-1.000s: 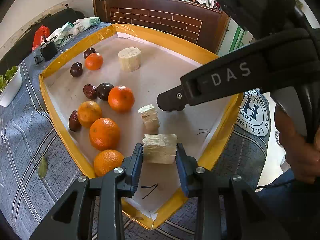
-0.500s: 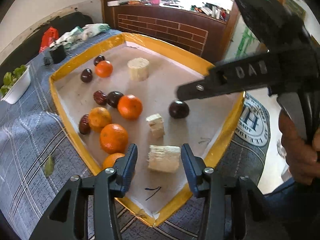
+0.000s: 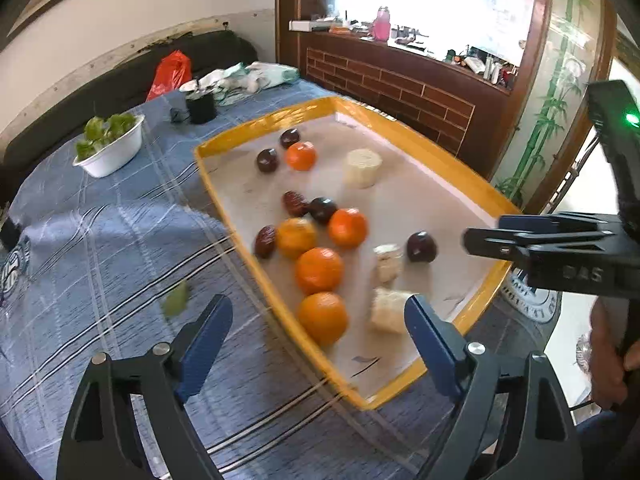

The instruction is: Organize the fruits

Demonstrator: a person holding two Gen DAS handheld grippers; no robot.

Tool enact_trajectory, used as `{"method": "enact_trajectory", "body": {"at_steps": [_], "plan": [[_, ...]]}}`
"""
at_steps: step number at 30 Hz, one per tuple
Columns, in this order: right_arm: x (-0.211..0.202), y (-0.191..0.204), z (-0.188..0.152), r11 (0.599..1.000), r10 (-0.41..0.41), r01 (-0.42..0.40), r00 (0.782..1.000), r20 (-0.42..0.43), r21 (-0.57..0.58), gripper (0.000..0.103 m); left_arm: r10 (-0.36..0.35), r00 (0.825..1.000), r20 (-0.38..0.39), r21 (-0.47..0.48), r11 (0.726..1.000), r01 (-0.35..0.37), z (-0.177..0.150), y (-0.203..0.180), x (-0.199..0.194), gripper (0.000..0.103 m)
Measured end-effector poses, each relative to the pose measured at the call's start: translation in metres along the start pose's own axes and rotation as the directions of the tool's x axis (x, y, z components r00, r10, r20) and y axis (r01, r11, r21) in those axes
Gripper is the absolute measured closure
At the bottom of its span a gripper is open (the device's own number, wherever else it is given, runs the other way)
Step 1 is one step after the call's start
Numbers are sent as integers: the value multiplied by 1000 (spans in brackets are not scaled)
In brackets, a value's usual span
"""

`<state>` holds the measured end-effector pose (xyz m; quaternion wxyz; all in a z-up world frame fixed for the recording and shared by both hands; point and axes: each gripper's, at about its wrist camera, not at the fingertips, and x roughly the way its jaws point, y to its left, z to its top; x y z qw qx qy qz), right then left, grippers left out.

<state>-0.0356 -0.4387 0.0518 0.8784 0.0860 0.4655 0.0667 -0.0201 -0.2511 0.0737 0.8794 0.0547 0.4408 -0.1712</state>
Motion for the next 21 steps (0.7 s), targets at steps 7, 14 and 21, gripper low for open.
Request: {"method": "enact_trajectory", "body": {"at_steps": [7, 14, 21], "plan": [[-35, 34, -25, 995, -92, 89, 994, 62, 43, 25, 39, 997, -61, -4, 999, -40, -8, 34, -20, 11], [-57, 82, -58, 989, -146, 145, 987, 74, 9, 25, 23, 999, 23, 38, 999, -24, -20, 59, -64, 1], [-87, 103, -77, 975, -222, 218, 966, 130, 42, 17, 2, 1000, 27, 110, 994, -5, -15, 60, -83, 1]]}}
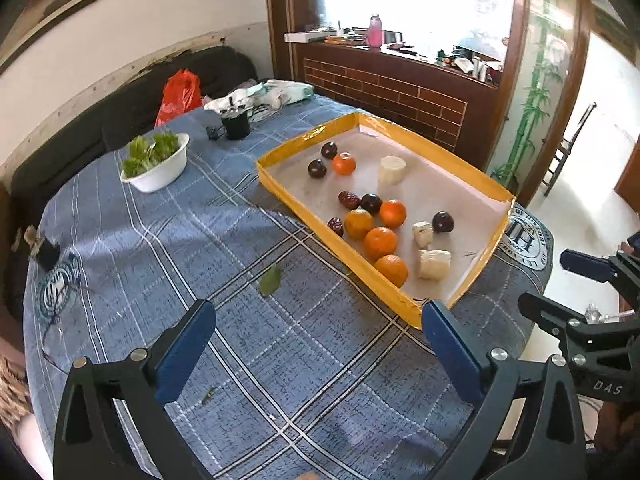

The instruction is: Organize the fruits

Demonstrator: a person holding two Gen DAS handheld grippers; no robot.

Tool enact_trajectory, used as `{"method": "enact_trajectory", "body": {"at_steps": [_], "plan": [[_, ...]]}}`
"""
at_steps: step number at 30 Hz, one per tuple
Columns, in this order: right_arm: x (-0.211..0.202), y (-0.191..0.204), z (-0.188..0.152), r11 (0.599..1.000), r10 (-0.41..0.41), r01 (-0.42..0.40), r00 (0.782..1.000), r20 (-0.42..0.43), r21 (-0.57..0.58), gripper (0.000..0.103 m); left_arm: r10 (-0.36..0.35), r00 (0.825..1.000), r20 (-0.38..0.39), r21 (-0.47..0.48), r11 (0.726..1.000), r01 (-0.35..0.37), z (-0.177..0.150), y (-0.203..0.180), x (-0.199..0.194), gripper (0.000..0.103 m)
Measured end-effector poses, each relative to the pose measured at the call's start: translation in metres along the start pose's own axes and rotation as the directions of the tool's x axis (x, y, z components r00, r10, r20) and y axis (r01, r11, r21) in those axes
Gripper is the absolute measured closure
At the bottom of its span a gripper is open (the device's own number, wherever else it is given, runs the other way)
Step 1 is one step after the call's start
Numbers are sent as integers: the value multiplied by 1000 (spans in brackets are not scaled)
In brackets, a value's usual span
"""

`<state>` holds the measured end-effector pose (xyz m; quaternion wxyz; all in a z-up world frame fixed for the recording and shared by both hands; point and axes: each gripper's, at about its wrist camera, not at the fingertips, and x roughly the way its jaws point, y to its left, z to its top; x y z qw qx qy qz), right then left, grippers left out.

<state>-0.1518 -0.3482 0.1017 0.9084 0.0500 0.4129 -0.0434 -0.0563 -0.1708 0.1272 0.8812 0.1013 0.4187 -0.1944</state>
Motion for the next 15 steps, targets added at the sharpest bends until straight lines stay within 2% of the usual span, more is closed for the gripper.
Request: {"method": "enact_trajectory", "body": {"at_steps": [4, 15], "plan": [[-10, -1, 0, 999, -31, 31, 999, 18, 18, 13, 5, 1000, 14, 36, 999, -5, 4, -5, -9, 1], [-13, 3, 3, 999, -49, 48, 998, 29, 20, 10, 129, 990, 47, 56, 990, -132, 4, -3, -15, 1]]}}
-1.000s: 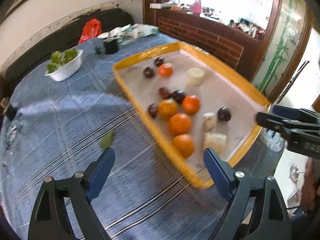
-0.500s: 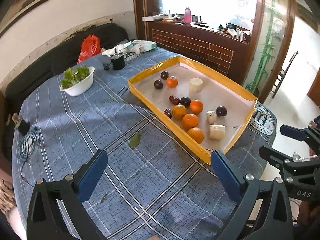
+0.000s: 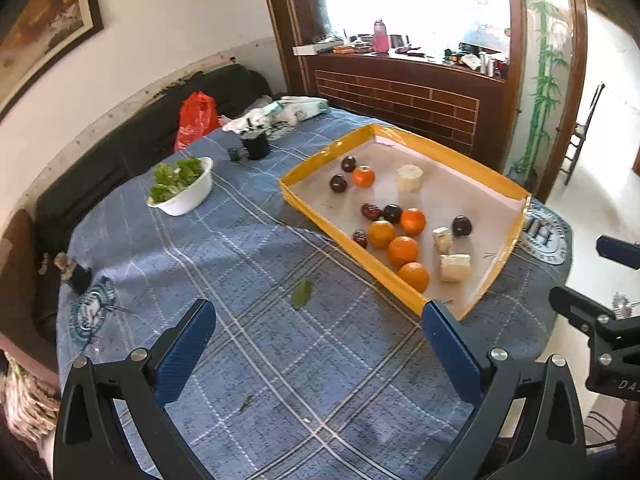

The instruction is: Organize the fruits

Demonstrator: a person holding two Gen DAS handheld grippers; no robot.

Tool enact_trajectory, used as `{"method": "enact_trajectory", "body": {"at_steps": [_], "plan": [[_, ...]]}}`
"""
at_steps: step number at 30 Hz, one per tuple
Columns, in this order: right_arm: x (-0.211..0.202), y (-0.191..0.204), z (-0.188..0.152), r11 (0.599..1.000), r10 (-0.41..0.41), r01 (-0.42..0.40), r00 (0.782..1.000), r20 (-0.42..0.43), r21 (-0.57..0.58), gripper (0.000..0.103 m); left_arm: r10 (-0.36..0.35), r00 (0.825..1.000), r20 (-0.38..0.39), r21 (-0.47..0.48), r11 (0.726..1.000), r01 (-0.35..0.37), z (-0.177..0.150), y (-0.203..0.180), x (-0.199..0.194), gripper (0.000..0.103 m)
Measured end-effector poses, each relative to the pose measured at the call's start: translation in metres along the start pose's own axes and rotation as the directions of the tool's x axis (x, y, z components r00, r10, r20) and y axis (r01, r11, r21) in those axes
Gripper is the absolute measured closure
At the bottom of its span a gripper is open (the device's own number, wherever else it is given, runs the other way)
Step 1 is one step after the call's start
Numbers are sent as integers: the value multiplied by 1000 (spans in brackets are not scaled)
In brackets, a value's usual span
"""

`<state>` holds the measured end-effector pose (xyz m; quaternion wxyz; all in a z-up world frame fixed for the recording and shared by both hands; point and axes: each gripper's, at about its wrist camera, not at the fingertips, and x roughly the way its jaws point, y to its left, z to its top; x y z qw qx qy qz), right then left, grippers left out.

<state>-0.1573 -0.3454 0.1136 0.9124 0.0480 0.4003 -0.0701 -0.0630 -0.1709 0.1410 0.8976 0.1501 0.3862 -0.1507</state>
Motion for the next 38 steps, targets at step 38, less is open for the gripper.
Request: {"method": "enact_trajectory", "body": {"at_steps": [38], "plan": [[3, 6, -13, 999, 28, -28, 999, -14, 17, 10, 3, 1000, 6, 27, 1000, -3, -18, -2, -13, 1]]}}
